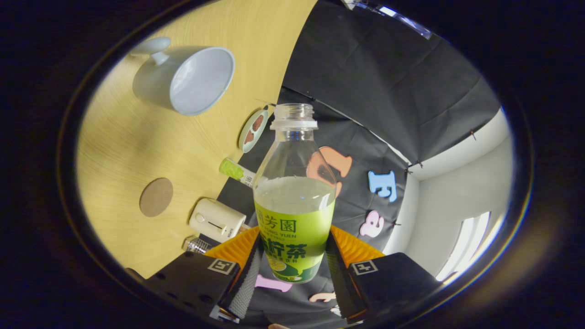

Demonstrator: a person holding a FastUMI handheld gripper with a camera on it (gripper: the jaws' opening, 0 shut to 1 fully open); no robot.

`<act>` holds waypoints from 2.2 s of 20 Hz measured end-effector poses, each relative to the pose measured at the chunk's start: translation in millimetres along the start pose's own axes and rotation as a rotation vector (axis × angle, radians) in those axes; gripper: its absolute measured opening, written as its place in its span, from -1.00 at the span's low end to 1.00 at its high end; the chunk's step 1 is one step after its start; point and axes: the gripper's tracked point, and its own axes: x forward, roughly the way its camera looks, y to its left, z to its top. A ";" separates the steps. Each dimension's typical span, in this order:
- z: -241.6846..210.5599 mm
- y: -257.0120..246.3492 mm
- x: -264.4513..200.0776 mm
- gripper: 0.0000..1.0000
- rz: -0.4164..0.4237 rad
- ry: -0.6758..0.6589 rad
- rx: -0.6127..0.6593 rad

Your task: Take the bottle from table, then pour the juice into the cup, finally place the bottle on the coaster

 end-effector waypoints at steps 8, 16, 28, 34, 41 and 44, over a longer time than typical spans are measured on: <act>-10.0 14.4 -6.8 0.54 0.089 0.036 0.259; -9.4 34.9 -21.2 0.54 0.198 0.046 0.665; -45.6 17.3 -19.1 0.54 0.377 0.038 1.569; -58.1 19.4 10.2 0.54 0.391 0.030 1.742; -35.2 80.0 50.8 0.55 0.511 0.073 1.875; -26.9 115.6 62.2 0.55 0.558 0.121 1.866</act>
